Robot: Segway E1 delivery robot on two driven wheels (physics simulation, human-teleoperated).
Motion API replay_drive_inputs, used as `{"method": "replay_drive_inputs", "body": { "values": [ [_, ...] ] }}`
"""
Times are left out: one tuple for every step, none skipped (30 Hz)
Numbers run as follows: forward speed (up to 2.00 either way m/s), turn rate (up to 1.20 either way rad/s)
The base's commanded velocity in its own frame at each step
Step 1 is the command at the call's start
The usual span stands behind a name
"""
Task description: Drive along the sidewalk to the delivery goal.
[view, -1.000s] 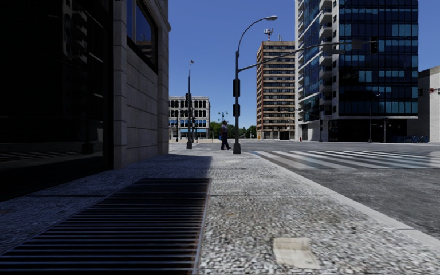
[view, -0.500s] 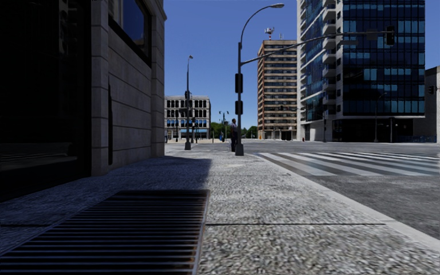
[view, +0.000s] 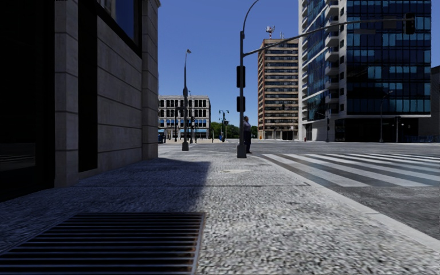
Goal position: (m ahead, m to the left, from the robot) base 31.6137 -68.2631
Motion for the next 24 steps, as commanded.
{"method": "replay_drive_inputs", "body": {
  "values": [
    [2.0, 0.0],
    [2.0, 0.0],
    [2.0, 0.0],
    [2.0, 0.0],
    [2.0, 0.0],
    [2.0, 0.0],
    [2.0, 0.0],
    [2.0, 0.0],
    [2.0, 0.0],
    [2.0, -0.03],
    [2.0, -0.03],
    [2.0, -0.08],
    [2.0, -0.19],
    [2.0, -0.23],
    [2.0, -0.23],
    [2.0, -0.32],
    [2.0, -0.37],
    [2.0, -0.37],
    [2.0, -0.39],
    [2.0, -0.39],
    [2.0, -0.39],
    [2.0, -0.39],
    [2.0, -0.39],
    [2.0, -0.4]
  ]
}}
